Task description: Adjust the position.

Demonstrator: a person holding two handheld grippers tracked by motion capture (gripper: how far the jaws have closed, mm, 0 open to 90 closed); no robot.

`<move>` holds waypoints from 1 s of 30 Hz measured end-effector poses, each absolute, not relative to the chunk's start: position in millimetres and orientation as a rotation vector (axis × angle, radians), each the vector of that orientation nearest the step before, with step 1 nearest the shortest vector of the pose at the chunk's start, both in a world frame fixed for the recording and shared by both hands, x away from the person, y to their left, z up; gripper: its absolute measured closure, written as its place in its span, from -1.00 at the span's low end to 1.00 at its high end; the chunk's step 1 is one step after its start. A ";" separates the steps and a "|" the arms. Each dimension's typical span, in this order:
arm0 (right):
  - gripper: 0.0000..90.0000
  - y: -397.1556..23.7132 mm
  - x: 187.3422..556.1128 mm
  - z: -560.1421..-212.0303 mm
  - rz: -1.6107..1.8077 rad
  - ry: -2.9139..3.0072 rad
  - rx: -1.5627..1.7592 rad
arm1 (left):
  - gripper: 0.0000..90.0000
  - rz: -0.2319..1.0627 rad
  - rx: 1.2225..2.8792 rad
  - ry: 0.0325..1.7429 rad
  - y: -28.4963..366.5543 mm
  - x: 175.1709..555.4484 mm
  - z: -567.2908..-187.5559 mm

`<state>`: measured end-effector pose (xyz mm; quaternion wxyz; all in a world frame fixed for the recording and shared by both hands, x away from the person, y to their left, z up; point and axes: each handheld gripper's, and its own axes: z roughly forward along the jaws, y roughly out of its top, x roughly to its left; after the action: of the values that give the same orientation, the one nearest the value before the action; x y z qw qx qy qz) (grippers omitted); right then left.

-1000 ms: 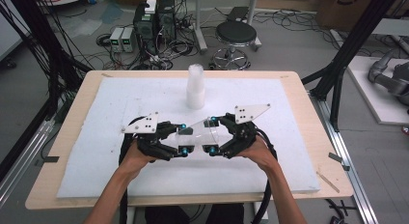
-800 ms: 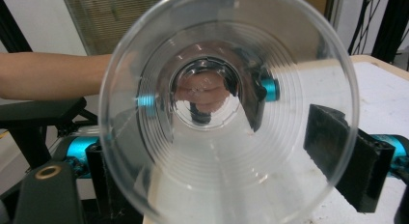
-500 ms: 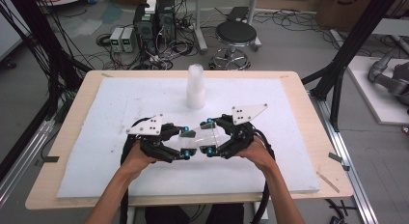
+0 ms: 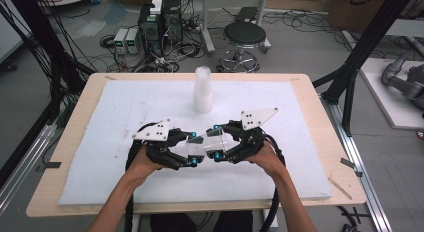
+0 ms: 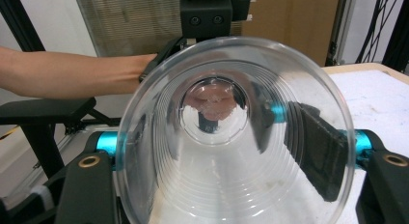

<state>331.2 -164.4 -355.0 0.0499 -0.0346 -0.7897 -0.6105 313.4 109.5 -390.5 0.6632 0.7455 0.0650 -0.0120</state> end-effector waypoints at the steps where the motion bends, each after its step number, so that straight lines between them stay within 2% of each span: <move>1: -0.29 -164.4 331.0 -354.9 -1.858 -2.407 -0.106 | -0.53 -0.034 1.690 0.183 108.5 314.2 -390.5; 2: -0.29 -164.1 331.1 -354.9 -1.863 -2.408 -0.101 | -0.80 -0.022 1.707 0.237 107.6 314.7 -390.7; 3: -0.29 -164.3 330.8 -354.9 -1.859 -2.409 -0.103 | -0.95 -0.023 1.714 0.256 107.8 315.4 -391.4; 8: -0.29 -165.0 331.5 -355.3 -1.856 -2.414 -0.121 | -0.96 -0.020 1.720 0.250 110.3 313.7 -390.6; 12: -0.29 -166.5 332.4 -355.4 -1.851 -2.424 -0.139 | -0.96 0.034 1.786 0.281 116.0 311.5 -390.5; 21: -0.28 -169.0 343.4 -348.4 -1.697 -2.608 -0.345 | -0.96 0.275 1.871 0.530 155.9 300.4 -408.4; 30: -0.26 -161.6 358.2 -337.1 -1.370 -2.835 -0.540 | -0.96 0.405 1.796 0.761 191.6 292.5 -440.1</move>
<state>358.2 -161.6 -337.1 -0.0268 -0.1690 -0.8871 -0.4287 292.5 191.6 -440.1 0.5435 0.7568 0.3206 0.1706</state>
